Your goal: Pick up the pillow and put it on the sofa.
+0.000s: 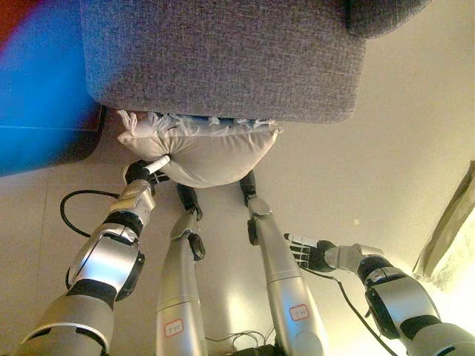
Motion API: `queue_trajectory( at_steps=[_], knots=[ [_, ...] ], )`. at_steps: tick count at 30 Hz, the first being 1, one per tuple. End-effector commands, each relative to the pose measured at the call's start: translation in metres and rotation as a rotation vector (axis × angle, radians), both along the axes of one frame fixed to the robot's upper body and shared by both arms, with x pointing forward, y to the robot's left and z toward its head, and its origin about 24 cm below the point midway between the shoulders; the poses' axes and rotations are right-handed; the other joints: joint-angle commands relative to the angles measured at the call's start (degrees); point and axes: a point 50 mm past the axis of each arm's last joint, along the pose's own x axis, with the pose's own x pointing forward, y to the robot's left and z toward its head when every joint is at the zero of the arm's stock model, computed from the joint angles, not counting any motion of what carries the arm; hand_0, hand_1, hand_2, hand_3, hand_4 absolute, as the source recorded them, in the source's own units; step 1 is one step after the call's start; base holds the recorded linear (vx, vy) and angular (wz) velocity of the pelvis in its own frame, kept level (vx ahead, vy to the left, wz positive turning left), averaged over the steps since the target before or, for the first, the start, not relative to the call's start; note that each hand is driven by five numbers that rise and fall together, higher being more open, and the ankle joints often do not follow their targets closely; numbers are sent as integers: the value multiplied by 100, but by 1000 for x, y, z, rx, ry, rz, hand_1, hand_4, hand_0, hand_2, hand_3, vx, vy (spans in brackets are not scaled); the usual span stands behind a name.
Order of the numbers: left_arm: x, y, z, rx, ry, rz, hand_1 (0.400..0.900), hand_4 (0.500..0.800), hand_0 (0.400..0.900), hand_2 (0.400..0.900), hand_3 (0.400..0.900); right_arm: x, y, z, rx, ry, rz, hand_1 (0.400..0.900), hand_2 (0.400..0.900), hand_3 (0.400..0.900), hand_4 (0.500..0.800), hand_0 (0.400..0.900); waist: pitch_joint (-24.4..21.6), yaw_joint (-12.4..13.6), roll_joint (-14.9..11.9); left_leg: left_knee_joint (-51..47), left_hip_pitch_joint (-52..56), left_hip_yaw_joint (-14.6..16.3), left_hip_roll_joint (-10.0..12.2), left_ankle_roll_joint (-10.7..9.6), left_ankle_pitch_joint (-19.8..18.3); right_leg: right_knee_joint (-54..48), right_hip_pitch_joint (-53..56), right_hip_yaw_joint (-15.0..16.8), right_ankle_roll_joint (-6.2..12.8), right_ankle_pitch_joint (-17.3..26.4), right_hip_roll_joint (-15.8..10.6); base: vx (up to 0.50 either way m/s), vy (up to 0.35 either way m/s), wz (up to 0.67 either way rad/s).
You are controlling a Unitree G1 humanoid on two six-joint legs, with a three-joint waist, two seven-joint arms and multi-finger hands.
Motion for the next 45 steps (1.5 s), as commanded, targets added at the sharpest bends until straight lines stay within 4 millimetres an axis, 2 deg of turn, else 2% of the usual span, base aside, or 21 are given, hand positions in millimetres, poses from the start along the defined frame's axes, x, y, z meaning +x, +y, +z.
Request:
queue_trajectory(
  at_steps=[1,10,16,22,29,34,38,41,42,45],
  knots=[
    [16,-10,40,-70,-182,-22,400,500,400,400,400,-37,-22,-23,-84,166,-4,900,900,900,800,900,39,-16,194,683,81,-63,-102,-387,-850,-244,420,-84,41,-446,326,0,0,0],
    [11,-13,26,-16,-171,-64,400,500,400,400,400,-46,-22,-31,-97,172,20,900,900,900,800,900,39,42,206,595,603,54,-88,-397,-794,-346,933,-153,47,-434,222,-31,15,-3],
    [-5,-22,-16,32,-67,-131,400,500,400,400,400,-62,-22,-43,-114,202,50,900,900,900,800,900,-182,136,307,250,1403,160,-144,-431,-705,-627,1690,-251,79,-438,64,3,25,-4],
    [-32,-21,-62,90,58,-207,400,500,400,400,400,-84,-22,-56,-105,254,79,900,900,900,800,900,-689,299,402,-461,2541,184,-235,-464,-545,-1024,2821,-293,98,-536,-30,43,-9,-1],
    [-51,-26,-88,121,123,-286,400,500,400,400,400,-106,-34,-64,-120,307,76,900,900,900,800,900,-1163,433,630,-1182,3598,134,-370,-399,-441,-1377,3793,-386,151,-663,-99,88,20,4],
    [-67,-35,-107,207,188,-399,400,500,400,400,400,-130,-38,-74,-129,368,67,900,900,900,800,900,-1560,475,834,-1742,4405,56,-487,-347,-431,-1771,4535,-520,234,-663,-151,111,22,5],
    [-77,-35,-114,255,201,-478,400,500,400,400,400,-157,-42,-82,-119,430,51,900,900,900,800,900,-1907,500,939,-2155,4993,26,-522,-316,-446,-2158,5111,-617,312,-617,-168,122,-34,5],
    [-79,-31,-112,296,201,-527,400,500,400,400,400,-174,-46,-86,-110,460,38,900,900,900,800,900,-2072,506,964,-2294,5243,37,-527,-311,-442,-2331,5350,-676,347,-537,-181,94,-74,7],
    [-79,-27,-107,325,205,-559,400,500,400,400,400,-184,-49,-88,-104,479,29,900,900,900,800,900,-2199,507,984,-2356,5397,44,-535,-308,-450,-2423,5496,-709,369,-485,-187,80,-73,4],
    [-73,-19,-89,393,177,-609,400,500,400,400,400,-196,-53,-89,-84,498,15,900,900,900,800,900,-2374,499,1001,-2453,5661,87,-530,-292,-482,-2553,5736,-771,403,-423,-188,67,-97,1]
  ],
)
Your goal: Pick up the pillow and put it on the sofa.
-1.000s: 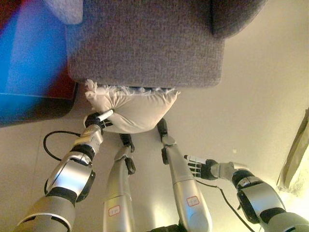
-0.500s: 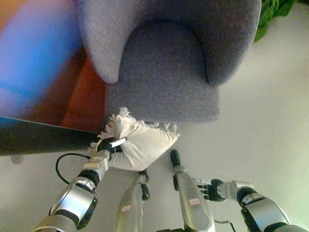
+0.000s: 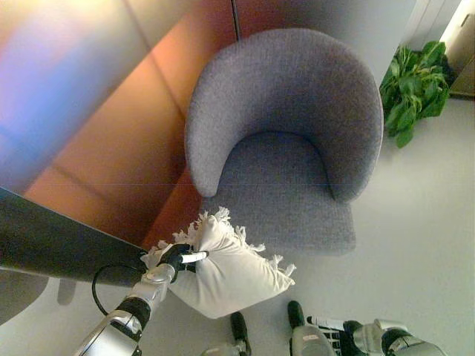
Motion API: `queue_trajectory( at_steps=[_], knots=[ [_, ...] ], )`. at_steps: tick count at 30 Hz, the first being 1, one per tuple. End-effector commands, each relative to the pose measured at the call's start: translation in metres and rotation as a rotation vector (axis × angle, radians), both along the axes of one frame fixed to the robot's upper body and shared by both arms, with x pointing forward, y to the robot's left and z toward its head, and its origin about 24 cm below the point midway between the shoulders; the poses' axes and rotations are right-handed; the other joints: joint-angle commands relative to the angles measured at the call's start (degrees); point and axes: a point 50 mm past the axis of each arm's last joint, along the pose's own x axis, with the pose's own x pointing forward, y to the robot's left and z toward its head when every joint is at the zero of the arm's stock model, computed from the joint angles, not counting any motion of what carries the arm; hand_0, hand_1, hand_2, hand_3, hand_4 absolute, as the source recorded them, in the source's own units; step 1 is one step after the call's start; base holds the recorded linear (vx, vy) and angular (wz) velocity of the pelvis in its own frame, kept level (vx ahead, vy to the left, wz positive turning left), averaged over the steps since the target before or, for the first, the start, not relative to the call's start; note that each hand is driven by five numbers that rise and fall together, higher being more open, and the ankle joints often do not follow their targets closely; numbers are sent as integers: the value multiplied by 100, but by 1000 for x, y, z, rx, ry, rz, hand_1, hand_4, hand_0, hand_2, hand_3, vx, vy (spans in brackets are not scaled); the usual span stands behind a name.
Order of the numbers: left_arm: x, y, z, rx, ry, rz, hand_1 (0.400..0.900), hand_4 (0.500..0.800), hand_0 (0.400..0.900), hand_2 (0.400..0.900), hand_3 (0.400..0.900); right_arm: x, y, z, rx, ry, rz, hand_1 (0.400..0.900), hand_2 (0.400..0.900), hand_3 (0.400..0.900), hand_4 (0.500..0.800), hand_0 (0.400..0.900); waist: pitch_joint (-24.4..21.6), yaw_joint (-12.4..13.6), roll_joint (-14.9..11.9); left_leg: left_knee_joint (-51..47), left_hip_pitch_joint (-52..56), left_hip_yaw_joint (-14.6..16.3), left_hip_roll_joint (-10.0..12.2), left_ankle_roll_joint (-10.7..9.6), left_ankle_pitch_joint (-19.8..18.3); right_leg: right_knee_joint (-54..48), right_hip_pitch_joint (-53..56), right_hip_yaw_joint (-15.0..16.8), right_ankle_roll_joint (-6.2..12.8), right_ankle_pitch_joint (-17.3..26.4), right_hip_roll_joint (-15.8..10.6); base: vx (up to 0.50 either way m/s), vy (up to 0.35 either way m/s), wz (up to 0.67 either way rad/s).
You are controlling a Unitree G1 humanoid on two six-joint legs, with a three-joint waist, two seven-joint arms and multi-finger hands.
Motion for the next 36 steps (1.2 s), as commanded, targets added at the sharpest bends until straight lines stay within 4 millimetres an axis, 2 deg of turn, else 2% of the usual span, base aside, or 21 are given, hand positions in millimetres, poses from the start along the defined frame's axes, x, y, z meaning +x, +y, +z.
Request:
queue_trajectory(
  at_steps=[1,5,12,19,27,32,36],
  knots=[
    [52,20,77,79,-303,-112,400,500,400,400,400,-36,-8,-6,27,96,-20,900,900,900,800,900,-595,17,-175,360,291,161,-454,-144,-754,233,268,-203,329,-471,-134,22,-86,-2],
    [66,38,117,138,-384,-178,400,500,400,400,400,-47,-14,-6,43,97,-46,900,900,900,800,900,-683,-55,-133,261,576,231,-461,-147,-779,47,533,-242,372,-374,-137,21,-56,-2],
    [101,63,204,268,-483,-259,400,500,400,400,400,-75,-19,-9,59,125,-87,900,900,900,800,900,-848,-313,-5,170,872,341,-443,-135,-816,21,753,-230,414,-367,-97,46,-45,4],
    [123,56,259,398,-491,-288,400,500,400,400,400,-84,-18,-10,71,127,-158,900,900,900,800,900,-986,-576,116,161,996,474,-443,-130,-870,-40,796,-123,493,-319,-96,58,-46,-11],
    [136,47,295,407,-578,-171,400,500,400,400,400,-96,-15,-12,93,144,-269,900,900,900,800,900,-1030,-914,262,237,1014,729,-433,-122,-915,-56,685,123,565,-255,-57,54,-58,-22],
    [139,40,303,388,-612,-122,400,500,400,400,400,-103,-12,-13,103,152,-319,900,900,900,800,900,-1036,-1111,360,256,1015,833,-432,-114,-930,-51,616,302,578,-246,-3,60,-36,-18],
    [140,41,301,386,-590,-93,400,500,400,400,400,-106,-9,-14,106,155,-346,900,900,900,800,900,-1057,-1216,386,294,1001,891,-421,-103,-956,-71,571,420,585,-226,30,70,-59,-17]
  ],
)
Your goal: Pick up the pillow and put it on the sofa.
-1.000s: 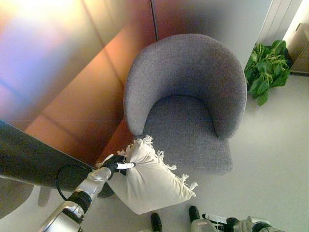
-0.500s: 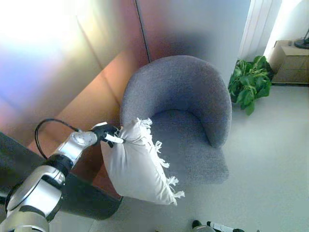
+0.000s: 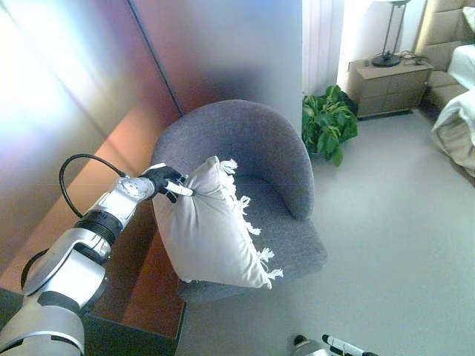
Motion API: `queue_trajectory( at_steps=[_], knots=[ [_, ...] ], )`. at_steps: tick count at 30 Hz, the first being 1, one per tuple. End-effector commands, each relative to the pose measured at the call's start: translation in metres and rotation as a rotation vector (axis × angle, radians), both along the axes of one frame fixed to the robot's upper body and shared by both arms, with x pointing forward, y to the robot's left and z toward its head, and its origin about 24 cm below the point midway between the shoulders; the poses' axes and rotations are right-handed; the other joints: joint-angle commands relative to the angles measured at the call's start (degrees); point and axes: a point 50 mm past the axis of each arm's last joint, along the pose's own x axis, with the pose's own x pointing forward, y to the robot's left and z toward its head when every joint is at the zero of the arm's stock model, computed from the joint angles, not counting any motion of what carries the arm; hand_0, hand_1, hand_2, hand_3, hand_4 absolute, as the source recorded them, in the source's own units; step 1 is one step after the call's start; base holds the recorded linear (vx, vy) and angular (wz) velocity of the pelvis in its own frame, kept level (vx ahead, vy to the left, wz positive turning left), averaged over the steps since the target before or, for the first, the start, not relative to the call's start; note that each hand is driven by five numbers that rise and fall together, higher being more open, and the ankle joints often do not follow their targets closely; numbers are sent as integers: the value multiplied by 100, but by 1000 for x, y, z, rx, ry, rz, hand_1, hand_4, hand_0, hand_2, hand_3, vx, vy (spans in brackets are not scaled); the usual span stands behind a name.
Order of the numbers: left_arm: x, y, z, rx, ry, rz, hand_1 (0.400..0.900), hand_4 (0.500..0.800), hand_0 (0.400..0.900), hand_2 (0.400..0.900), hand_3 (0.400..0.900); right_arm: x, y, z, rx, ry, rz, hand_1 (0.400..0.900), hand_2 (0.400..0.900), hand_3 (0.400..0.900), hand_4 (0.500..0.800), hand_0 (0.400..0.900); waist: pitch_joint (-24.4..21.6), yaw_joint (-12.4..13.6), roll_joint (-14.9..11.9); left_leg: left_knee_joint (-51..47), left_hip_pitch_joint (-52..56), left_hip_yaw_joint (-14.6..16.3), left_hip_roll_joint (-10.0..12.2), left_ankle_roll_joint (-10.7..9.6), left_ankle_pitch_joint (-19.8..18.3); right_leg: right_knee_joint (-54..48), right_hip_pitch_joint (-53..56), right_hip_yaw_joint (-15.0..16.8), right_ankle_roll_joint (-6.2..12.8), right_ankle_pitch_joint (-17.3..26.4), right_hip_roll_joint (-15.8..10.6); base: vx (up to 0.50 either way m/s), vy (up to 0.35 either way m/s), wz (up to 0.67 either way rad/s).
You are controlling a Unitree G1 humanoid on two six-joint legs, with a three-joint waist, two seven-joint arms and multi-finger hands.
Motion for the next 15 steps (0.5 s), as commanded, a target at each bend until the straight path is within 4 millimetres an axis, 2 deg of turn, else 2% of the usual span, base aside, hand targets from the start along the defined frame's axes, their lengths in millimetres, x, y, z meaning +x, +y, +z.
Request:
queue_trajectory(
  at_steps=[1,5,6,7,15],
  knots=[
    [27,14,121,-50,-382,145,400,500,400,400,400,-51,9,-7,52,179,-65,900,900,900,800,900,-465,32,165,366,181,115,-394,-109,-615,286,-129,-106,509,-343,42,85,-92,-20],
    [28,15,116,-60,-365,179,400,500,400,400,400,-58,10,-8,56,198,-80,900,900,900,800,900,-480,-54,161,398,162,186,-362,-109,-623,272,-169,-1,509,-328,84,67,-67,-13],
    [28,16,115,-69,-365,191,461,536,461,461,461,-60,9,-7,57,201,-83,900,900,900,800,900,-475,-83,160,411,163,204,-354,-106,-633,278,-180,24,510,-331,93,57,-47,-9],
    [28,16,114,-75,-369,200,900,800,900,900,900,-62,10,-8,58,204,-82,900,900,900,800,900,-475,-99,160,421,162,218,-349,-104,-639,280,-186,41,510,-333,100,51,-37,-8],
    [26,22,108,-74,-327,230,900,800,900,900,900,-71,11,-9,59,216,-56,900,900,900,800,900,-512,-115,117,482,115,253,-317,-84,-669,308,-226,102,506,-359,133,17,-14,-3]
  ],
)
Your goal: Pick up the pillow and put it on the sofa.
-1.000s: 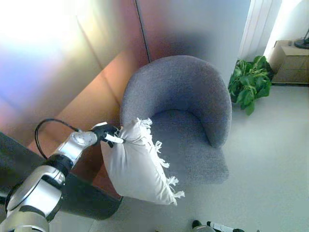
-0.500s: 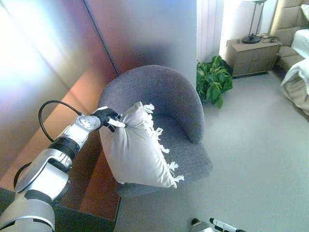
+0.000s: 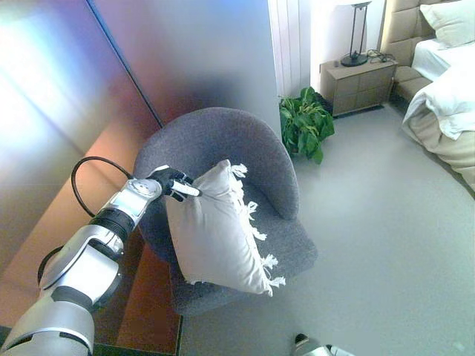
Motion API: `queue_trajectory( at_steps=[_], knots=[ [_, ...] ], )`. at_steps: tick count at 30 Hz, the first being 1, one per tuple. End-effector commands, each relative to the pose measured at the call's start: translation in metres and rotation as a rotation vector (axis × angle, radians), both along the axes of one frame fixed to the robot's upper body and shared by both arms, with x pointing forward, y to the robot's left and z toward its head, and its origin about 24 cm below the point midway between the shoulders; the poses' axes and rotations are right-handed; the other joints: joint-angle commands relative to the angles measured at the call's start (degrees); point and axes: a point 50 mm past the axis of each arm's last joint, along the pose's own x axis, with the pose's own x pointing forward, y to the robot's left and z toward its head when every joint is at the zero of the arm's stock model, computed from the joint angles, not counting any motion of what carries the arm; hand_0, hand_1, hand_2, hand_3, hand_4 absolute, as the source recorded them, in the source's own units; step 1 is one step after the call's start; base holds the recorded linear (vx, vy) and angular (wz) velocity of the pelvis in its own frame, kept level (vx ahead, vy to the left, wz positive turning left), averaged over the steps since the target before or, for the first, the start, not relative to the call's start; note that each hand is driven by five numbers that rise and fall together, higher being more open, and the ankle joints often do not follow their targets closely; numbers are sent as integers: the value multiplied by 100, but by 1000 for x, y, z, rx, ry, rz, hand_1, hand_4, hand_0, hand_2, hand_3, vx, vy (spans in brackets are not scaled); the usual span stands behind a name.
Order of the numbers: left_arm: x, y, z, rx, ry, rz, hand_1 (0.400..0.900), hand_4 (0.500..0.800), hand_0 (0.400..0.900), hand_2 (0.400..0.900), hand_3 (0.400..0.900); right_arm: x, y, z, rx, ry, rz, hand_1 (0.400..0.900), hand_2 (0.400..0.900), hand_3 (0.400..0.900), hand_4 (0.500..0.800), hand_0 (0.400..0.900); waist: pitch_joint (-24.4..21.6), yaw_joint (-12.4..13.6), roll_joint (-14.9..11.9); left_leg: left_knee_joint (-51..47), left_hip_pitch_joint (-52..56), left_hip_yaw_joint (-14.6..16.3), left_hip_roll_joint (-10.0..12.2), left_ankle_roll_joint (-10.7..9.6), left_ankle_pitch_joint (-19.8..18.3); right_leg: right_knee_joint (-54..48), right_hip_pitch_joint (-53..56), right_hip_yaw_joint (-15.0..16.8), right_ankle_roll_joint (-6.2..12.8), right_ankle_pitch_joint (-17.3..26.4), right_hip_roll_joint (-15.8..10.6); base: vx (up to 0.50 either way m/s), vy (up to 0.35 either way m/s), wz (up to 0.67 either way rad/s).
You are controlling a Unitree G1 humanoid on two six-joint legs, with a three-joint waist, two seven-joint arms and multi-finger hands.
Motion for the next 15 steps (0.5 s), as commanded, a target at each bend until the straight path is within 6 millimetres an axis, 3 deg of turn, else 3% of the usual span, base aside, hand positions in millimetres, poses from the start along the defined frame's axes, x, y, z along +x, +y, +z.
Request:
queue_trajectory(
  at_steps=[1,15],
  knots=[
    [21,34,115,-1,-329,166,900,800,900,900,900,-38,6,-3,44,136,18,900,900,900,800,900,-450,25,15,482,92,-17,-318,-75,-591,265,-90,-112,482,-378,84,0,0,0],
    [16,46,112,12,-313,189,900,800,900,900,900,-35,16,-6,68,135,43,900,900,900,800,900,-530,227,-125,518,92,-107,-297,-52,-624,273,-15,-252,456,-424,88,0,0,0]
  ],
)
